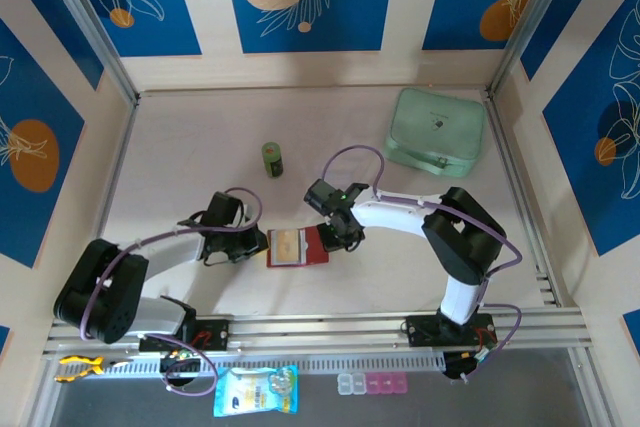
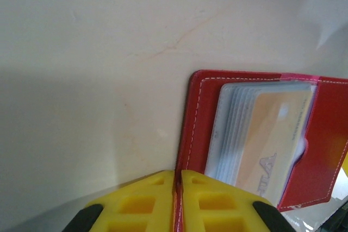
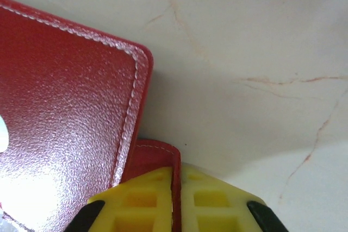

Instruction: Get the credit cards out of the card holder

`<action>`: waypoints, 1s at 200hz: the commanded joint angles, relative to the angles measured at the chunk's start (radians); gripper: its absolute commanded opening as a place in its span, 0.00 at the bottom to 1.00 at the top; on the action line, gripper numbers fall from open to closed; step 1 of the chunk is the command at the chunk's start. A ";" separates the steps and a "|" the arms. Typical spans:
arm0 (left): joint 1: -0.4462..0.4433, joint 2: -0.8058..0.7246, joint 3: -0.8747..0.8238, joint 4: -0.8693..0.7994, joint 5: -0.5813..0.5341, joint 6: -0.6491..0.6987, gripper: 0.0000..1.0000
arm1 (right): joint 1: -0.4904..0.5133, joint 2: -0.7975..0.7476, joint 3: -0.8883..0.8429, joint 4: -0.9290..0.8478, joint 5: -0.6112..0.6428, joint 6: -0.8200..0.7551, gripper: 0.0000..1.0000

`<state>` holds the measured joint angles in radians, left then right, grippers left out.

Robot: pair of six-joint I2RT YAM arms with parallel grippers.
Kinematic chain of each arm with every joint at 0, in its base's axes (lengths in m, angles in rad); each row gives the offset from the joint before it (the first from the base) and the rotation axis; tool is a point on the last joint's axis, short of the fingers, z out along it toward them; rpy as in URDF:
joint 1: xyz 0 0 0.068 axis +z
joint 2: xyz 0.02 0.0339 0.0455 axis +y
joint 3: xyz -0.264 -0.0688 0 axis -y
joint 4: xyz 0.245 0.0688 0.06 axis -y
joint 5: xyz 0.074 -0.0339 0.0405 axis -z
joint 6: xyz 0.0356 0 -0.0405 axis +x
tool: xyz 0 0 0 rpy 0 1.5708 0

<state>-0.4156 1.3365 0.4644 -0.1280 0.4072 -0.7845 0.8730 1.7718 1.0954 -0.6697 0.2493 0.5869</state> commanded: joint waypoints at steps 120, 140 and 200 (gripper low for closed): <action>-0.050 -0.044 0.077 -0.115 -0.011 0.021 0.12 | 0.065 -0.196 0.143 -0.173 0.029 0.069 0.25; -0.057 -0.036 0.070 -0.111 -0.025 0.015 0.12 | 0.094 -0.143 0.198 -0.165 0.012 0.076 0.27; -0.058 -0.014 0.045 -0.092 -0.031 0.011 0.12 | 0.120 0.029 0.305 -0.190 0.006 0.117 0.38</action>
<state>-0.4664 1.3132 0.5198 -0.2211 0.3878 -0.7773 0.9951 1.7580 1.3830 -0.8207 0.2642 0.6662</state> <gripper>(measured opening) 0.118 0.353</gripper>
